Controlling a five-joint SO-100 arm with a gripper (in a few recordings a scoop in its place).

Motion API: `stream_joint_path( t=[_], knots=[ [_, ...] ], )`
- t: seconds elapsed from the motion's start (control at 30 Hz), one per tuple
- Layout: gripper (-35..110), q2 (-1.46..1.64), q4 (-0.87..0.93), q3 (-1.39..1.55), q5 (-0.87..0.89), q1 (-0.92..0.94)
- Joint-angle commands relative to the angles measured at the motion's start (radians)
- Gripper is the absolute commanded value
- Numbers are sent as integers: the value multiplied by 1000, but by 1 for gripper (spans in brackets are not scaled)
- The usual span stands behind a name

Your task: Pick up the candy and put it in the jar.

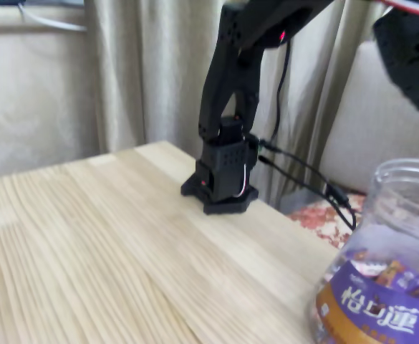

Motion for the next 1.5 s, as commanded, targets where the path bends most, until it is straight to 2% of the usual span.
stream_joint_path(
  t=[0.0,0.2,0.23,0.3,0.47,0.73,0.93,1.07,1.33,1.47],
  knots=[
    [28,35,-6,-34,-20,9],
    [25,72,18,-25,-44,104],
    [21,74,38,-37,-61,141],
    [1,78,71,-52,-109,236],
    [0,106,107,-117,-158,531],
    [0,74,107,-120,-84,988],
    [0,48,107,-100,6,1253],
    [0,55,107,-46,66,1359],
    [0,49,94,117,172,1433],
    [0,149,-91,407,173,1448]
  ],
)
